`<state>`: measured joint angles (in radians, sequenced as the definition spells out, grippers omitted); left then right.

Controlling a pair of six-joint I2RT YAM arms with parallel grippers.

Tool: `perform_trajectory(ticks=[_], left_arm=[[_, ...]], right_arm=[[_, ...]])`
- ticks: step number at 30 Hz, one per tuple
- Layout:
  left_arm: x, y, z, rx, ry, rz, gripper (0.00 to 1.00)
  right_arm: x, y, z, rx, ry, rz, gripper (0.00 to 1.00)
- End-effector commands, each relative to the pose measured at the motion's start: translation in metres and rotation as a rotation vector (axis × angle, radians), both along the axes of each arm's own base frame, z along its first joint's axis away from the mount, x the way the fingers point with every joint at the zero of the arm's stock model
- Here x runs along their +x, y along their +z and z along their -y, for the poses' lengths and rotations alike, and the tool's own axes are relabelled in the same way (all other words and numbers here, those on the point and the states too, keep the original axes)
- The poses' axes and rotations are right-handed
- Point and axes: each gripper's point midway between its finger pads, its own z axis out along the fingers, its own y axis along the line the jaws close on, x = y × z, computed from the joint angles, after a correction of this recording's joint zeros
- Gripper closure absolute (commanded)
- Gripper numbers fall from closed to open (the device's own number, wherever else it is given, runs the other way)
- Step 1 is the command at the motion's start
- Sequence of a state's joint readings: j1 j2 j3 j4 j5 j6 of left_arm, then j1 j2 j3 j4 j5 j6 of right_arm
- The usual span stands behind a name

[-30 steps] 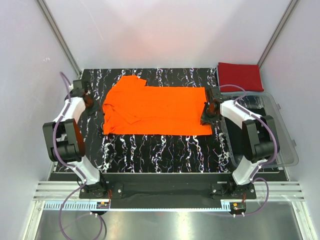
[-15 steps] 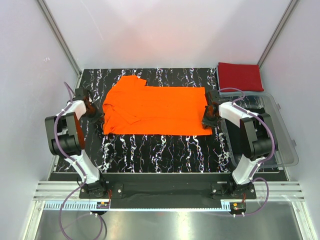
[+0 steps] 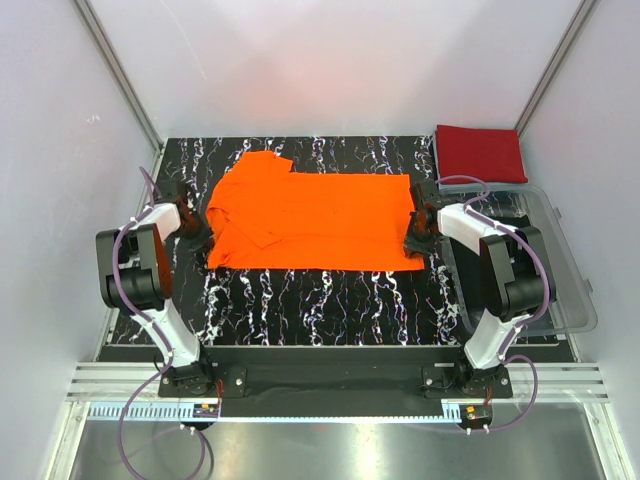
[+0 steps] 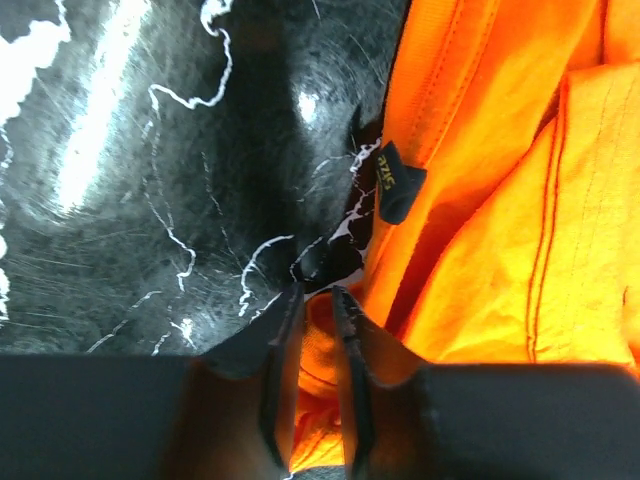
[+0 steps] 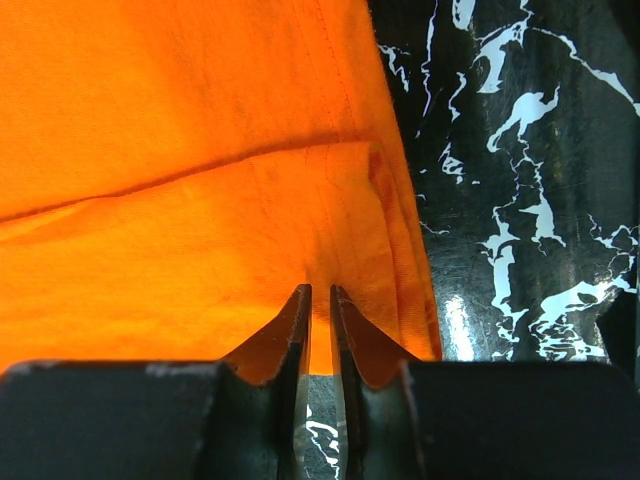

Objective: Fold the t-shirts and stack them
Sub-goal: Fold the tshirt

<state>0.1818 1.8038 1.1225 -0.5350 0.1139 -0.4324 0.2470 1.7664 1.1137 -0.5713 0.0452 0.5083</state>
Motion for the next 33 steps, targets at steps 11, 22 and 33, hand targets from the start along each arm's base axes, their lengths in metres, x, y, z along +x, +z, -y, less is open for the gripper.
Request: perform_trajectory(ticks=[11,22,33], left_arm=[[-0.026,0.020,-0.054,0.309,0.181,-0.051,1.00],[-0.053,0.018,-0.074,0.418,0.343,-0.122,1.00],[-0.024,0.050,-0.089,0.309,0.324,0.000,0.63]], right_arm=[[0.012,0.013,0.003,-0.024,0.000,0.061,0.82],[0.013,0.014,0.004,-0.031,0.007,0.066,0.83],[0.026,0.051,-0.026,0.100,0.050,0.142,0.84]])
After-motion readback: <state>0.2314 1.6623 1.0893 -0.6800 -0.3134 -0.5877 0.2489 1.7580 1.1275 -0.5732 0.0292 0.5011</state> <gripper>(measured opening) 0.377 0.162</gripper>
